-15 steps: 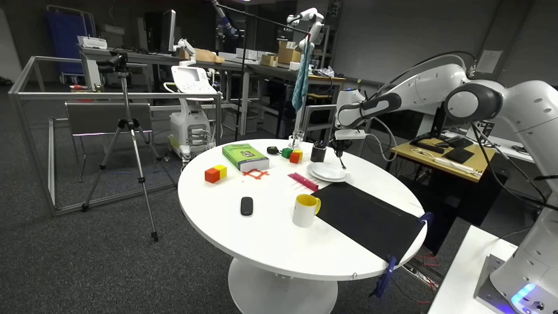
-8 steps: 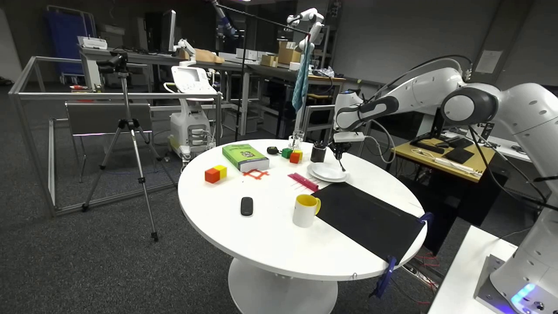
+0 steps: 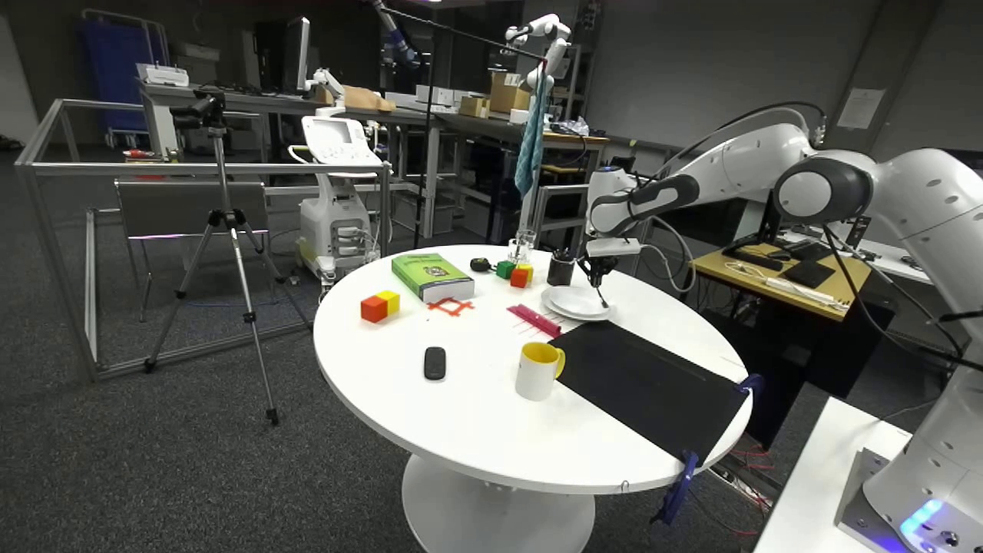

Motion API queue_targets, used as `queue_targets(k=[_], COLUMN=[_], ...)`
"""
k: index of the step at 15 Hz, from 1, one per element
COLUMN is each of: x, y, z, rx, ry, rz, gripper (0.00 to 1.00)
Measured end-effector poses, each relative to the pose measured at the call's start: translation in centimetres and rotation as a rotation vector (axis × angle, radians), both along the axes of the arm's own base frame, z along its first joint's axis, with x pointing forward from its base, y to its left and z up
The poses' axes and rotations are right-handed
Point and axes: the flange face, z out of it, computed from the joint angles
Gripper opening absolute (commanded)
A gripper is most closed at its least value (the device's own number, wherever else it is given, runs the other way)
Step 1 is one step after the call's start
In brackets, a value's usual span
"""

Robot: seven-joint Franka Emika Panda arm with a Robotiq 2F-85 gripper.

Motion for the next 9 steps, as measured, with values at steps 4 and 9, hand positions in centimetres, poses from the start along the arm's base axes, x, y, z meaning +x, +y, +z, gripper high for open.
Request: queue_targets(k=[4,9], x=[-0.2,-0.5], y=[0.2,0.3], z=[-1.8,-3.4], rx=[0.000,0.000], ry=[0.023,0.044], rz=[0.003,0.005], gripper=[0.02,0.02])
